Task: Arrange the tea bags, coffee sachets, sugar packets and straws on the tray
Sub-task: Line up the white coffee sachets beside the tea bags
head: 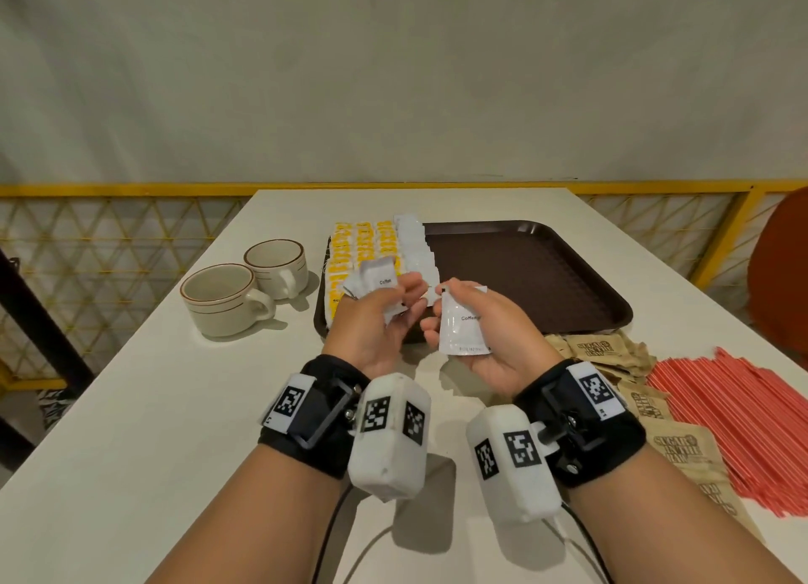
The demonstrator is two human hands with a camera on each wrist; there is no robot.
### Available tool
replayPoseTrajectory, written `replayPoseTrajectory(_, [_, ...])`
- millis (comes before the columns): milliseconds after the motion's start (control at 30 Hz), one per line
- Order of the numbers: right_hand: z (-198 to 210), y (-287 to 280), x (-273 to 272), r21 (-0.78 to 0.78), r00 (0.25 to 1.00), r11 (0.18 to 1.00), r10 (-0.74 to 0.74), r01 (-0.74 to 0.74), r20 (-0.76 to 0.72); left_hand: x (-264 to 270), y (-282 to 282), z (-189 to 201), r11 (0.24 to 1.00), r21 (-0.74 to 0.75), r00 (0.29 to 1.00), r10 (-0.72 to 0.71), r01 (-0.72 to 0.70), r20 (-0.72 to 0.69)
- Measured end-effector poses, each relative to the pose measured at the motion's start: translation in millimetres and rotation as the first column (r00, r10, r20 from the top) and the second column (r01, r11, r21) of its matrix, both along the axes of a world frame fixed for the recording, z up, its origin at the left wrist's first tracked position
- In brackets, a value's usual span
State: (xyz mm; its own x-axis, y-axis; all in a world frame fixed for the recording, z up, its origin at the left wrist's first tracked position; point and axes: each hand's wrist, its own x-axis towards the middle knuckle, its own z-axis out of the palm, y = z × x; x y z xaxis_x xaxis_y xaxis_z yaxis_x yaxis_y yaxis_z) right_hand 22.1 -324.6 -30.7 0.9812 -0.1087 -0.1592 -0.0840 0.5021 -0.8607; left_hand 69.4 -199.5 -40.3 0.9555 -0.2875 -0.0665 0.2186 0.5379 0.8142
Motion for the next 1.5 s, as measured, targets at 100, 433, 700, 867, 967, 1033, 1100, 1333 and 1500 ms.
replayPoseTrajectory(100, [0,-6,2,-0.086,0.997,0.993,-0.076,0.077,0.014,2,2,1,0.997,0.045,0.998,-0.062,0.063,-0.031])
replayPoseTrajectory(433, [-4,-7,3,-0.193,0.981,0.967,-0.138,0.164,0.138,-14,-7,-1,0.925,0.198,0.944,-0.329,0.324,-0.009])
replayPoseTrajectory(700, [4,-10,2,0.044,0.987,0.991,-0.131,0.127,0.09,-9,1,1,0.95,0.17,0.963,-0.268,0.261,0.021])
replayPoseTrajectory(867, [4,-15,3,-0.048,0.986,0.994,-0.091,0.098,0.139,4,14,7,0.965,0.011,0.963,-0.259,0.26,-0.068])
replayPoseTrajectory(967, [1,-15,4,-0.104,0.979,0.985,-0.122,0.14,0.166,5,15,5,0.972,0.01,0.968,-0.233,0.235,-0.089])
replayPoseTrajectory(1033, [-2,-16,5,-0.132,0.971,0.975,-0.151,0.177,0.187,7,14,3,0.974,-0.001,0.968,-0.224,0.225,-0.11])
replayPoseTrajectory(1100, [-2,-18,5,-0.192,0.964,0.957,-0.181,0.218,0.195,8,14,2,0.975,-0.017,0.969,-0.221,0.22,-0.113])
replayPoseTrajectory(1333, [-2,-20,4,-0.184,0.932,0.933,-0.257,0.308,0.256,6,12,-1,0.97,0.031,0.966,-0.236,0.241,-0.109])
replayPoseTrajectory(1500, [-3,-17,5,-0.239,0.928,0.927,-0.211,0.29,0.306,11,10,-2,0.988,0.033,0.979,-0.143,0.149,-0.148])
